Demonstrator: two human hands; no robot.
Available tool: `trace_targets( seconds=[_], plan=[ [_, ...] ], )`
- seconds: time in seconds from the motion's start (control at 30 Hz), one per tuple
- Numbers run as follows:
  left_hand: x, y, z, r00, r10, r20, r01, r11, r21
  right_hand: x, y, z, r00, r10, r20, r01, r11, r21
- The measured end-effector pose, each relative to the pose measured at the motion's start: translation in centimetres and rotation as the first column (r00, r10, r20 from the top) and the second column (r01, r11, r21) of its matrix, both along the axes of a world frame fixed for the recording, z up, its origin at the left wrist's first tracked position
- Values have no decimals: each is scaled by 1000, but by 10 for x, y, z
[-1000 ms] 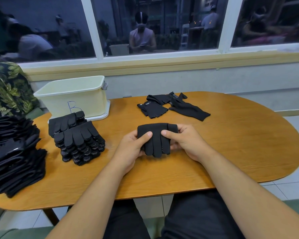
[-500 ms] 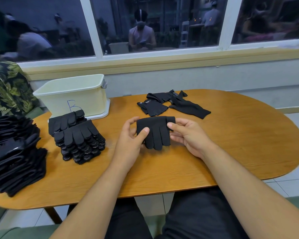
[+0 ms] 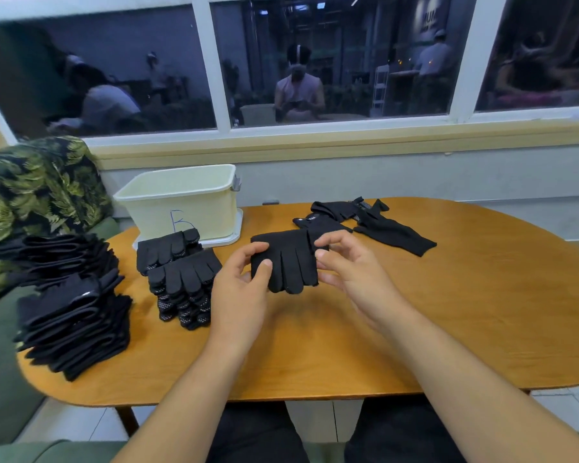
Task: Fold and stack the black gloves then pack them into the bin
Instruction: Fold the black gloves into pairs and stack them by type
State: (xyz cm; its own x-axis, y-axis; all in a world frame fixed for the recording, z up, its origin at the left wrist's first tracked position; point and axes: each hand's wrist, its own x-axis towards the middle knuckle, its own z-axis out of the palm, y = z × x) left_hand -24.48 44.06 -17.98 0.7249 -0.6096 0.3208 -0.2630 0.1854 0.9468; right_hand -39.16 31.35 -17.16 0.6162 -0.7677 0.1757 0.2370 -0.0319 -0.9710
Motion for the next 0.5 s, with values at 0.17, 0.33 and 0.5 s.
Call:
trace_targets(
  seconds=[0.17,0.33,0.5],
  plan=[
    [32,37,34,986,135,96,-135,991,-2,51,23,35,998,25,-52,-31,994,-101],
    [84,64,77,977,215,11,-215,976,33,127,30,73,985,159,-70,-161,987,-12],
    [172,58,105,958,224,-178,-193,966,174,200,32,92,947,304,-100,-292,949,118]
  ],
)
